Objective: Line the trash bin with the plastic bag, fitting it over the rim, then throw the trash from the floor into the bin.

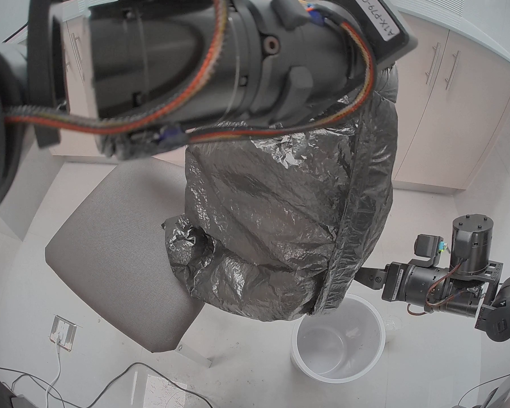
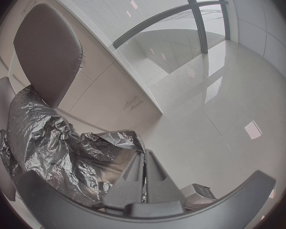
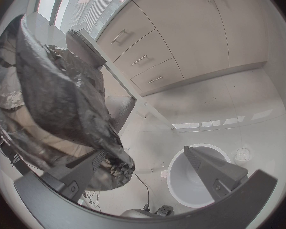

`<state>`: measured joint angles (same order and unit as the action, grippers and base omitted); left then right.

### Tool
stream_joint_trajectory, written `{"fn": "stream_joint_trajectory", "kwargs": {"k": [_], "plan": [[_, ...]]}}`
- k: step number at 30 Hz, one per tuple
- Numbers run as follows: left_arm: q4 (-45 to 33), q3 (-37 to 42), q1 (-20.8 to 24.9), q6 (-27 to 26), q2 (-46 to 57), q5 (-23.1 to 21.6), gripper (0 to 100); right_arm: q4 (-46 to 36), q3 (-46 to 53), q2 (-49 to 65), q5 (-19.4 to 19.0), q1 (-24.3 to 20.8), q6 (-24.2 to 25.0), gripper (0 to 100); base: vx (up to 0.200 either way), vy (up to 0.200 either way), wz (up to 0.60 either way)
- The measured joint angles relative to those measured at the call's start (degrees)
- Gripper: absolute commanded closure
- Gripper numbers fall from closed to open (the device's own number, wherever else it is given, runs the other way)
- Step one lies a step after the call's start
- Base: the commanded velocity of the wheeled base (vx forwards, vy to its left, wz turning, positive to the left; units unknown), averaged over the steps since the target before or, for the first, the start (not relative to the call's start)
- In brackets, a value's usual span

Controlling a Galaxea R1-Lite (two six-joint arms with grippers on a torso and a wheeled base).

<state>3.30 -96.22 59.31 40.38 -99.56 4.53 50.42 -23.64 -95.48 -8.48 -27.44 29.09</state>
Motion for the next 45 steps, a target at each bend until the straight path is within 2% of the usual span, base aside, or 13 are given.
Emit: {"fn": "stream_joint_trajectory", "kwargs": {"k": [10,19,25,30,37,45], "plan": [[-0.05,1.07,1.24,1.69,1.41,-0.05,100,4.6,-3.73,-6.31,-0.02,-1.24,-0.09,0,0.0,0.0,0.0],[-0.02,1.38,1.35,2.05,1.77,-0.07,100,4.51,-5.38,-9.16,0.0,-5.55,-0.07,0,0.0,0.0,0.0],[0.0,1.51,1.79,2.13,2.23,-0.07,100,4.56,-7.73,-11.43,-0.29,-6.42,0.04,0,0.0,0.0,0.0],[0.17,2.18,2.01,2.13,2.9,-0.09,100,4.62,-8.33,-11.91,-2.0,-7.97,0.33,0,0.0,0.0,0.0],[0.13,3.04,2.1,2.27,3.78,-0.16,100,4.93,-9.13,-11.47,-7.44,-8.91,0.33,0,0.0,0.0,0.0],[0.52,4.85,2.16,2.27,5.0,-0.3,100,5.08,-12.28,-12.48,-8.7,-8.75,-0.65,0,0.0,0.0,0.0]]}}
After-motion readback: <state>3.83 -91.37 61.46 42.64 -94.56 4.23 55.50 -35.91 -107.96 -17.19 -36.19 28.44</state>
